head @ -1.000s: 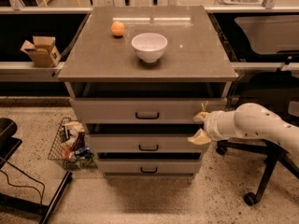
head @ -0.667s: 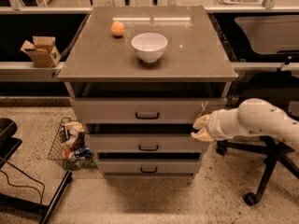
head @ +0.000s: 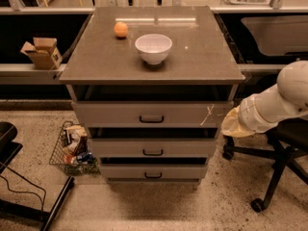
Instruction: Close top drawer
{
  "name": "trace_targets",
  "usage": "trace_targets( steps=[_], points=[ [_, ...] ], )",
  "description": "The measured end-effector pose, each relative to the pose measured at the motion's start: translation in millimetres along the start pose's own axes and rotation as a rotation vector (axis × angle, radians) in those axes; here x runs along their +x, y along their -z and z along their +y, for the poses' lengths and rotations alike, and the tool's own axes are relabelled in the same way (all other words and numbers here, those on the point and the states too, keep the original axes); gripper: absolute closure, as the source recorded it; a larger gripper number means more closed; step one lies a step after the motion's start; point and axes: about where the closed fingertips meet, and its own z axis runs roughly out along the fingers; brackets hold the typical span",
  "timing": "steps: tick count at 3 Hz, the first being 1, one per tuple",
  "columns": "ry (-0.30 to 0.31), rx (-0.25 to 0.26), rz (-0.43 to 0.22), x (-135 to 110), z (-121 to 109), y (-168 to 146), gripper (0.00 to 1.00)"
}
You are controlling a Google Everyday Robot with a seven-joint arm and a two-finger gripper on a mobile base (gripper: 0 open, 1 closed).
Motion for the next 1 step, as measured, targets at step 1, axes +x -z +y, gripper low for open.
trace_targets(
  steps=[1],
  points=[
    [-0.048,-0.059,0.094,19.5,38.9,72.0,0.82]
  ],
)
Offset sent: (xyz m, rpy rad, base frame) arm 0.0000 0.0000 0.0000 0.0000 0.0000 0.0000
